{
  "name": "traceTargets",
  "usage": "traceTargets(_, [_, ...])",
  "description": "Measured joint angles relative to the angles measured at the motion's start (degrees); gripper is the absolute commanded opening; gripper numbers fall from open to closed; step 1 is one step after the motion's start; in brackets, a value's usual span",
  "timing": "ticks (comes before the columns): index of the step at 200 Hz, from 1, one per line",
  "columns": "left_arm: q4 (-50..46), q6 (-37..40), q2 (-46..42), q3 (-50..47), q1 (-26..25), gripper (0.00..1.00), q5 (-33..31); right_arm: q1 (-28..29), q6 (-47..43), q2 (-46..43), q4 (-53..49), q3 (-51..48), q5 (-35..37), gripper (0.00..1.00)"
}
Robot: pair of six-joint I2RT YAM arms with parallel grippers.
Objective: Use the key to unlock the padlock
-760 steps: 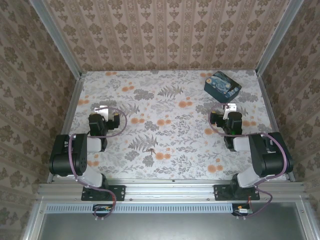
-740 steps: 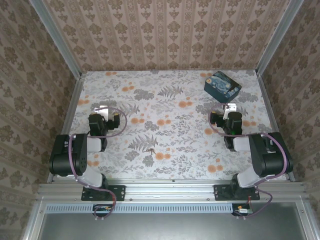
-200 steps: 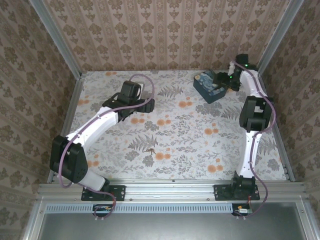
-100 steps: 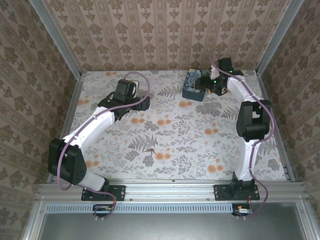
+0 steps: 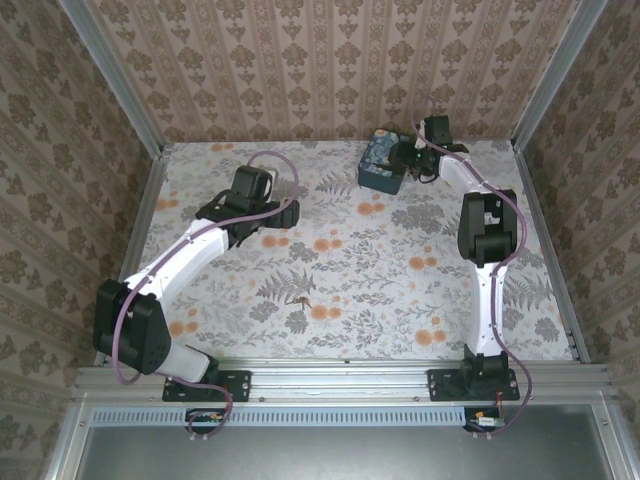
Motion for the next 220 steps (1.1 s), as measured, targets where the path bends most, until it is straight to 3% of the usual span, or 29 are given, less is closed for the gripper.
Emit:
traceTargets(40, [0.0,0.0,0.0,-0.1,0.0,1.00,0.0,1.3,-1.1,0.9,0.3,0.5,-2.3,0.52])
traceTargets(79, [0.0,0.0,0.0,-0.1,0.1,1.00,0.0,2.3,-2.3,0.9,0.4,-0.4,-7.7,0.47])
traceTargets(111, [-0.7,0.0,-0.3,-0.1,0.1,1.00,-0.5,5.1,-1.6,-1.8,2.1,-5.6,-10.8,0.48])
traceTargets(179, [-5.3,-4.2,-2.9,-0.3,1.4,1.00,-3.8,20.6,13.7,-16.1,11.6,-29.9,-9.5,0.49])
traceTargets(220, [-8.8,-9.5,-6.4,-3.8,1.6,0.99,-5.4,28.7,23.2,-20.2,17.4,-37.5,-7.0,0.51])
